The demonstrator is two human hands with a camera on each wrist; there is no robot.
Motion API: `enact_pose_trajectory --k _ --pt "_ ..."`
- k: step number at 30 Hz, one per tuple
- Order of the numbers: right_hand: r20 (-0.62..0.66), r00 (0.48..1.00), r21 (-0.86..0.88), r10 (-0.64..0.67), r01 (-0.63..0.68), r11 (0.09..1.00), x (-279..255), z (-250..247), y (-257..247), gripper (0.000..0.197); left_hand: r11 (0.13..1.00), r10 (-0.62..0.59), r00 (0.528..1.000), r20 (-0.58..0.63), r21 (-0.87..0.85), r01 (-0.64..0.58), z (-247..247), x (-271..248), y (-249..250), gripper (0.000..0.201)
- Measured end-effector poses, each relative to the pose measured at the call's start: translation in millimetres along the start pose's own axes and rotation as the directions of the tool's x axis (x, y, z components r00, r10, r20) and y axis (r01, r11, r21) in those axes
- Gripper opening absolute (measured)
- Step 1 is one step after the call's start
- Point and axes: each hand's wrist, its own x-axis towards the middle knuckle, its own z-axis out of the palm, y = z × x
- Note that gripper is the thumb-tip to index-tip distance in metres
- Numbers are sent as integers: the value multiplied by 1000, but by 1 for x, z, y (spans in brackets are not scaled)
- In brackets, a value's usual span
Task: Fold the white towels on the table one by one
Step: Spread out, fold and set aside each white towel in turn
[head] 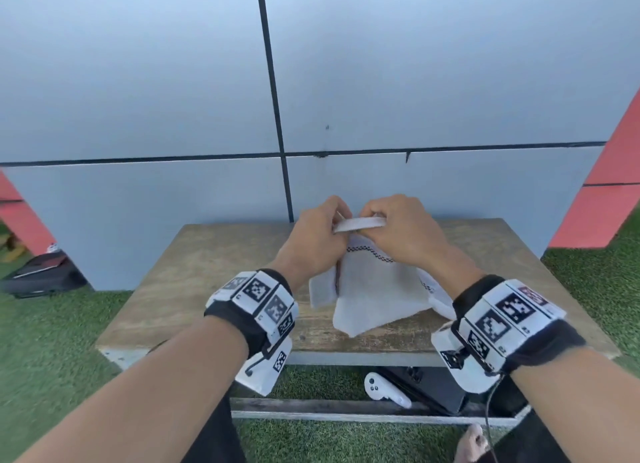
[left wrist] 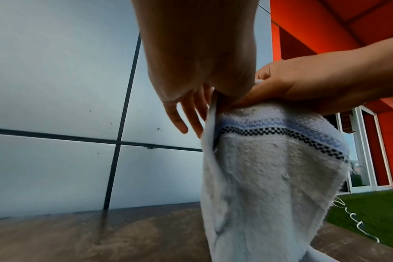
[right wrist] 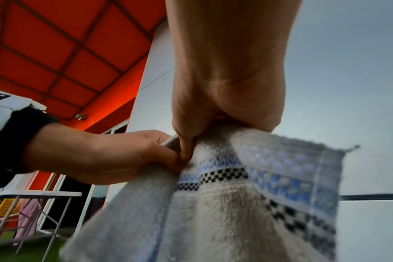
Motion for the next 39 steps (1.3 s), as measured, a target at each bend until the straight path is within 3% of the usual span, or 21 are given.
enact_pose_trajectory --k 3,7,10,15,18,21,24,28,30,32,34,35,37,39 --pt "30 1000 -17 -6 6 1000 -4 -8 8 13 994 49 999 -21 95 -47 -12 -2 0 21" --pt "23 1000 -43 17 -16 999 -12 -16 27 14 978 -20 993 -117 205 43 -34 3 -19 17" --pt "-18 999 -43 40 -41 998 -18 -24 44 24 952 -84 990 -114 284 113 -45 6 -42 14" --pt "-160 971 -10 175 -179 984 -24 -36 61 41 958 -207 972 -114 179 225 -48 7 -76 38" --pt "-117 943 10 312 -313 950 -32 -37 70 44 975 -205 978 42 100 200 -42 10 -80 38" --pt "53 898 -78 437 -433 898 -30 -23 102 43 980 -195 949 248 77 181 -25 13 -87 35" --pt "241 779 -355 579 -485 799 -32 1 140 35 971 -217 889 402 182 154 7 19 -103 30" --pt "291 692 -517 661 -467 717 -37 42 174 29 954 -249 762 598 286 88 62 27 -115 31" --pt "273 702 -498 658 -482 721 -35 62 183 27 946 -270 711 649 318 69 83 30 -118 24" --pt "260 762 -421 593 -464 780 -26 77 186 24 949 -248 691 679 314 32 99 31 -120 15" --pt "317 794 -331 518 -420 845 -12 86 180 16 958 -217 675 705 287 9 113 34 -123 8" --pt "360 804 -270 473 -395 878 -6 91 176 26 964 -198 662 723 265 -1 117 36 -121 5" --pt "440 827 -126 350 -329 936 7 99 169 34 966 -147 638 755 248 -71 121 42 -120 6" --pt "482 846 -37 229 -242 970 21 106 169 29 965 -107 648 754 235 -113 123 50 -125 18"
